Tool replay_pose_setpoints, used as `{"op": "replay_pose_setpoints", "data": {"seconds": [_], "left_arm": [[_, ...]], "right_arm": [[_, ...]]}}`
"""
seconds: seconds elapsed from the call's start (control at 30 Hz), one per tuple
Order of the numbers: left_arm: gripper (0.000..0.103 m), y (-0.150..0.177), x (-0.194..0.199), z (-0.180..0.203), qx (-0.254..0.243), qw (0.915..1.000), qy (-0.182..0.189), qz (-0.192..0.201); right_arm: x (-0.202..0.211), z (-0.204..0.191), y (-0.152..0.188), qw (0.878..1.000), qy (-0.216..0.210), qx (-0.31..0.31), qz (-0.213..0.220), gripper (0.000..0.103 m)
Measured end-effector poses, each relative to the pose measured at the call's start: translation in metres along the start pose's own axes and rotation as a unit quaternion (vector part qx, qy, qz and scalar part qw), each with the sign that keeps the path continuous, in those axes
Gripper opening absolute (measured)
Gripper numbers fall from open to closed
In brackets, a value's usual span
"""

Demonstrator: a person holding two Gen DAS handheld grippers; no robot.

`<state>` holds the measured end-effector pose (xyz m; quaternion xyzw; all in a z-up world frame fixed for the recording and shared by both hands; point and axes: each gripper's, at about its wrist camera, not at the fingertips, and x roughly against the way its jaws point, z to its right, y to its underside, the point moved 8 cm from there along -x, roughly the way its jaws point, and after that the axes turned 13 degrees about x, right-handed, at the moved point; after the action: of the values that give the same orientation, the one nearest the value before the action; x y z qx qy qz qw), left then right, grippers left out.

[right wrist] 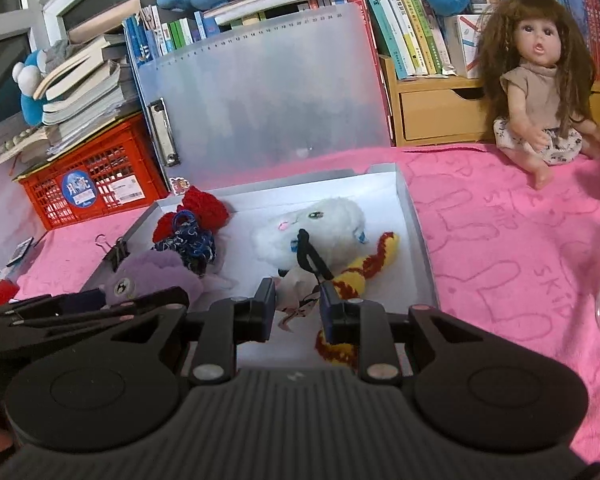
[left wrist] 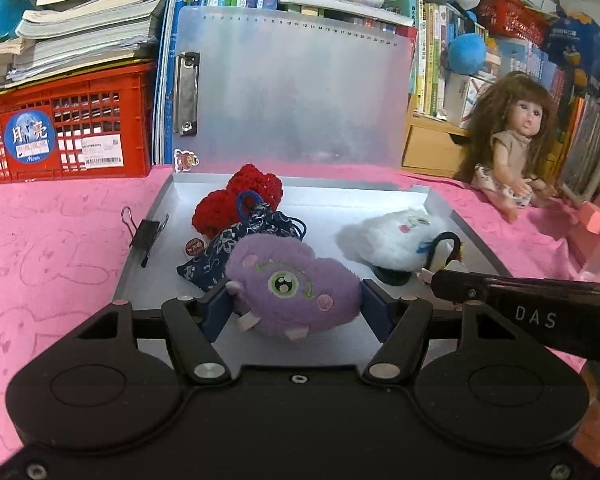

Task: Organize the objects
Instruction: 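Carry the purple plush with the left gripper while the right gripper carries the tissue into the box, then open both grippers to drop the purple plush and tissue in the box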

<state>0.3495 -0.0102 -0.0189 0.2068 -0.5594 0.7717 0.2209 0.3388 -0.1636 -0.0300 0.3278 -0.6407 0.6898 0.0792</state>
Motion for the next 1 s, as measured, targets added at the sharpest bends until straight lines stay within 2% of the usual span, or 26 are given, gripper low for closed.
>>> {"op": "replay_pose_setpoints", "data": {"seconds": [0.37,0.77,0.87,0.93,1.0], "left_arm": [[0.065,0.006,-0.026,-0.006,0.002,0.9995,-0.025,-0.017],[0.064,0.012,-0.031,-0.008,-0.001,0.9993,-0.029,-0.023],[0.064,0.011,-0.029,-0.006,-0.003,0.9993,-0.031,-0.022],[0.064,0.010,-0.026,-0.006,-0.003,0.9993,-0.033,-0.020],[0.066,0.008,-0.021,-0.005,-0.006,0.9994,-0.029,-0.014]], "right_arm": [[-0.015,0.002,0.003,1.000,0.005,0.003,-0.014,0.028],[-0.023,0.005,0.012,1.000,0.004,-0.008,-0.029,0.029],[-0.021,0.006,0.011,1.000,0.004,-0.009,-0.027,0.033],[-0.016,0.006,0.009,1.000,0.004,-0.010,-0.020,0.049],[-0.010,0.006,0.006,1.000,0.000,-0.011,-0.011,0.054]]}}
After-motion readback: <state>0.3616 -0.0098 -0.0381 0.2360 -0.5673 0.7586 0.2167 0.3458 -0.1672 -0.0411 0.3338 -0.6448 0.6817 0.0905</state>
